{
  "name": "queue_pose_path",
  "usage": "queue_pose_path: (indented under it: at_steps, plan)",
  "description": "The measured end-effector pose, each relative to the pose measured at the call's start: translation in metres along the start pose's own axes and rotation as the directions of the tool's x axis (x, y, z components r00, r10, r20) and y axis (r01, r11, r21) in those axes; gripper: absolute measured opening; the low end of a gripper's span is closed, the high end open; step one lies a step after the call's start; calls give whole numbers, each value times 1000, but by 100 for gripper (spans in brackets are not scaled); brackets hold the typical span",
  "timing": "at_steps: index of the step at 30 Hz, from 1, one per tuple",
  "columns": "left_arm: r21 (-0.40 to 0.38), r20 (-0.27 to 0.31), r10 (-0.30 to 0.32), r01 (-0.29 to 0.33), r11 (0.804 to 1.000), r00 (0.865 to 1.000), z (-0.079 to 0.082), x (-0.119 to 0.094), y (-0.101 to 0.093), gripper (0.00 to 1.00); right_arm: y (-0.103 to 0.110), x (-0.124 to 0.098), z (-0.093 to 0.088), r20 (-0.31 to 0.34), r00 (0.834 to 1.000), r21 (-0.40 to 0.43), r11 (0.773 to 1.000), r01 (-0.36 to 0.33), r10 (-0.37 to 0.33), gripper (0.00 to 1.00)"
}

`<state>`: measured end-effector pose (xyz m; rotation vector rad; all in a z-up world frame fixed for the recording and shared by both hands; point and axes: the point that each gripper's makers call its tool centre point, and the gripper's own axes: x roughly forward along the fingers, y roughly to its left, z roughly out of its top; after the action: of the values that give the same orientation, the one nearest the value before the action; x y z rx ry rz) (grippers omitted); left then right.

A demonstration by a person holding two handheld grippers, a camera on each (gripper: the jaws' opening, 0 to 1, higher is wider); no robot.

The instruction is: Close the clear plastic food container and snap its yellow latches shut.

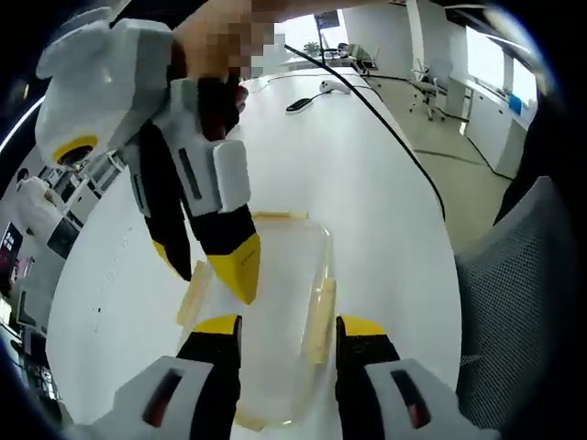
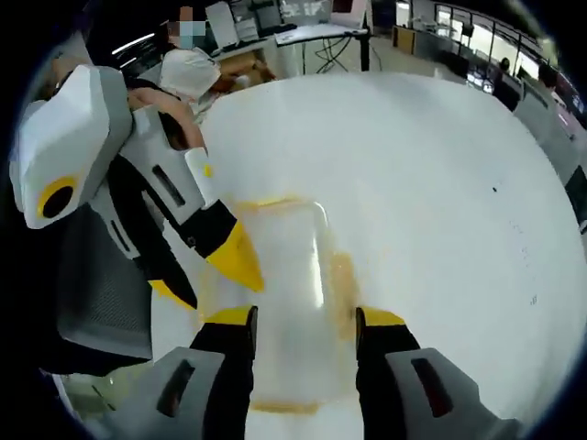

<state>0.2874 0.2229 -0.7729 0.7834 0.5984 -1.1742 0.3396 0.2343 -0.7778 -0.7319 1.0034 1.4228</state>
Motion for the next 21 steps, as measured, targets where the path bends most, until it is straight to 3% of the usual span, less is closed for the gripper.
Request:
queue_pose_path:
  at_steps: [8, 13, 21]
  plan:
    - [25, 3, 13, -14, 1000, 1000, -1, 2, 2, 34, -2, 3, 0, -105, 993, -20, 998, -59, 57, 39]
    - [33, 25, 27, -28, 999, 999, -2, 2, 2, 34, 0, 4, -1, -218, 974, -73, 995, -71, 54, 37]
    - [24, 35, 31, -31, 999, 999, -2, 3, 3, 32, 0, 6, -1, -220, 970, -56, 992, -115, 100, 35]
